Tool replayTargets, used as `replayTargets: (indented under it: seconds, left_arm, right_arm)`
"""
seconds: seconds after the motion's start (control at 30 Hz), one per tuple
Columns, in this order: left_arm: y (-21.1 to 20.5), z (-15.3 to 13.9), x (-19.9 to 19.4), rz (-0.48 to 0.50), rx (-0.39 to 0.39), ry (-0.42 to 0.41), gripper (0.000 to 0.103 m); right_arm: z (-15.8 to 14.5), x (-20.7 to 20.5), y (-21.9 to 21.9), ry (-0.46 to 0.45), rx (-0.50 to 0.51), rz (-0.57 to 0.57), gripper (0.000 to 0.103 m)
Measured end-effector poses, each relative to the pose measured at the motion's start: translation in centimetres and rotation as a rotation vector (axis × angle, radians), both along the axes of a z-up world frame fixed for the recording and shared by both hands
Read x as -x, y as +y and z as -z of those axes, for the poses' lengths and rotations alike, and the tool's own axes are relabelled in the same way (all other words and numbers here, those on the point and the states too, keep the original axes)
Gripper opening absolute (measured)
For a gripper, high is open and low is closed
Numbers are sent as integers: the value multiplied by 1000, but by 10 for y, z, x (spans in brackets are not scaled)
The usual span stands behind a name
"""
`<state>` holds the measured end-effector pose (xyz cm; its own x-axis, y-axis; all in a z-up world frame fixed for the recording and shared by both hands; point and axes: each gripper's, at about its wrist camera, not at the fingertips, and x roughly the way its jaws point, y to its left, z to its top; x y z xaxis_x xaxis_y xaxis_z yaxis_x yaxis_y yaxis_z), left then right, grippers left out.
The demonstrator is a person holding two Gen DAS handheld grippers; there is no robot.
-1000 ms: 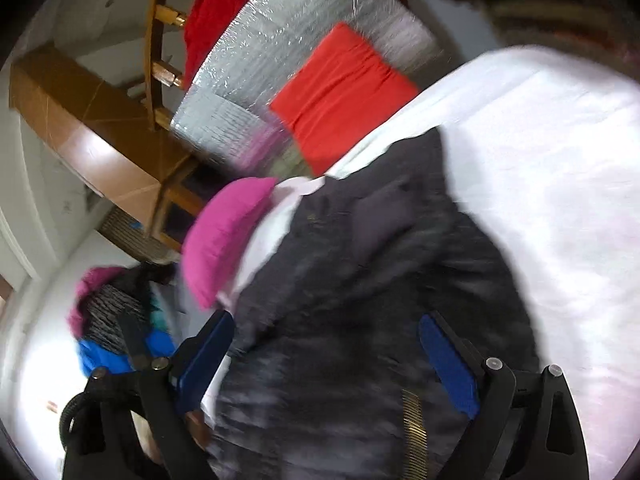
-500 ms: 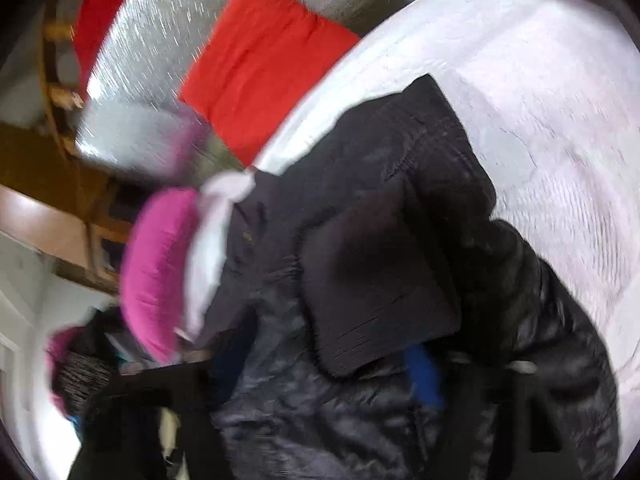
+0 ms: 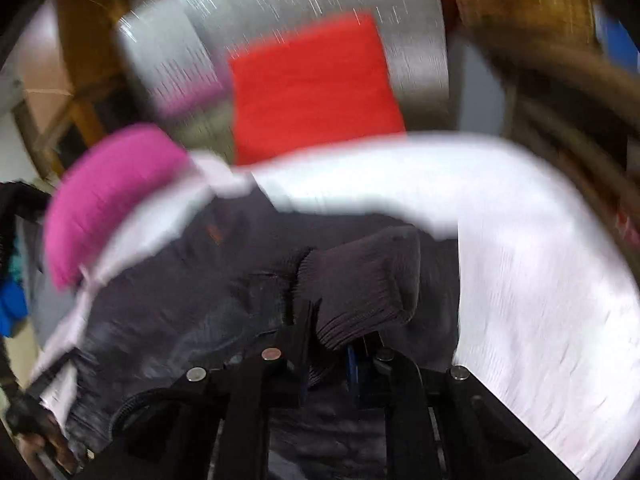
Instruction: Fold large clothes
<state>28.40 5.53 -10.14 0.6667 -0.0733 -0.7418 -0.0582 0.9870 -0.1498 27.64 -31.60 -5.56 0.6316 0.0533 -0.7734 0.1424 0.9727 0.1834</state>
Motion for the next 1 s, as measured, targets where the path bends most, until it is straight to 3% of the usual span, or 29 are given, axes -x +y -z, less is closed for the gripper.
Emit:
replayTargets:
  seconds: [0.07,0.13,0.17,0.2,0.23,0.27,0.33,0.43,0.57,0.77,0.9,1.0]
  left_arm:
    - [-10,15,-13,-5,-71,70,67]
    - [-18,23,-18,11,-144,71,67]
    - [-21,22,-19,16,-164,69,67]
    - [-21,21,-19,17,-171,69,67]
    - [-18,17,-18,12,-148,70,67]
    - [-16,13,-17,6,-128,68,67]
    - [-8,3,-12,-11,-86,46,67]
    - [-8,-12,-3,-29,-64,-11,67]
    - [-30,-11,-5,10,-94,-6,67]
    - [-41,14,-14,14,-114,38,69]
    - [-43,15,-16,18,-126,45,69]
    - [-45,16,-17,24,-135,42,70]
  right_arm:
    - [17,1,-4,21,-21,5,16]
    - [19,5,-8,12,-42,1,21]
    - [19,5,-10,29,-41,-2,34]
    - [18,5,-10,40,-41,0,61]
    - [14,8,-14,31,-56,3,74]
    - [7,14,-20,6,-83,1,79]
    - [-5,29,-29,-21,-97,26,79]
    - [-28,47,-25,-131,-111,68,79]
    - [-46,41,16,-199,-111,-51,80]
    - [-12,-1,85,-123,41,-200,80]
    - [33,-16,89,25,135,-174,80]
    - [42,-16,84,32,164,-156,81]
